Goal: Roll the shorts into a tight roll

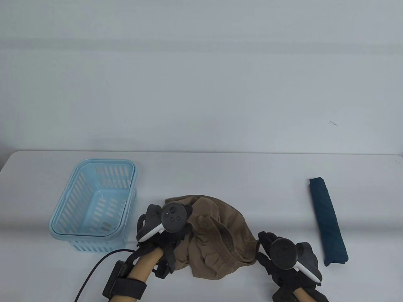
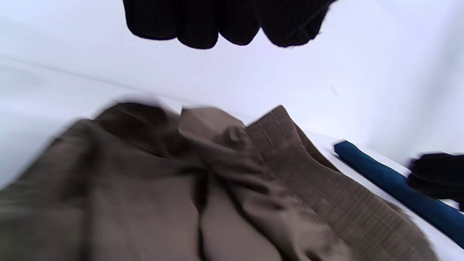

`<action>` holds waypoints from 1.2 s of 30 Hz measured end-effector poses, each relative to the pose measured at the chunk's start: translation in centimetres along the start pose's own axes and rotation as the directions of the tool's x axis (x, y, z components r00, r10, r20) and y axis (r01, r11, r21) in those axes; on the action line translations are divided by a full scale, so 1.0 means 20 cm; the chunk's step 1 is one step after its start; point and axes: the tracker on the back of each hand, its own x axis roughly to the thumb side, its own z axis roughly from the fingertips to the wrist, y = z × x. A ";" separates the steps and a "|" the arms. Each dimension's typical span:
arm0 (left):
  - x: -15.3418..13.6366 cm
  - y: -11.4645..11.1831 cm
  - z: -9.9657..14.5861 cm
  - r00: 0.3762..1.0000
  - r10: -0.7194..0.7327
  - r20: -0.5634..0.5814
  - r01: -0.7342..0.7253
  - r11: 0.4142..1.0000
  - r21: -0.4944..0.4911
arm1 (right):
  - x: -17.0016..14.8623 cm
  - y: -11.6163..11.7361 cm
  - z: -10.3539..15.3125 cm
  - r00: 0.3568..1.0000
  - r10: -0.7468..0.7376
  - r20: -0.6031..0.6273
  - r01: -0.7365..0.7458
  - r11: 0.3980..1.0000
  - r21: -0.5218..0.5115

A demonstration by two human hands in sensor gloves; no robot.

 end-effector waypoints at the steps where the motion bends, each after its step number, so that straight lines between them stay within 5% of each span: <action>1: 0.02 -0.01 -0.01 1.000 0.003 0.024 -0.003 1.000 -0.015 | 0.00 0.00 0.00 1.000 0.002 0.002 -0.002 1.000 0.005; 10: 0.18 -0.19 -0.22 0.989 -0.083 0.120 0.103 0.981 -0.167 | 0.00 0.00 -0.01 1.000 -0.004 0.006 0.004 1.000 0.017; 20: 0.18 -0.38 -0.45 0.958 -0.281 0.063 0.285 0.895 -0.344 | 0.00 0.00 -0.01 0.999 0.042 0.007 -0.043 0.998 0.035; 25: 0.15 -0.42 -0.43 0.943 -0.325 0.077 0.333 0.897 -0.289 | -0.01 0.01 -0.02 0.999 0.052 0.013 -0.053 0.996 0.066; 29: 0.16 -0.36 -0.37 0.922 -0.361 0.143 0.383 0.904 -0.188 | -0.02 0.04 -0.03 0.994 0.090 0.057 -0.099 0.979 0.179; 36: 0.24 -0.05 -0.15 0.906 -0.368 0.210 0.381 0.924 -0.024 | 0.02 0.13 -0.07 0.970 0.197 0.140 -0.225 0.947 0.228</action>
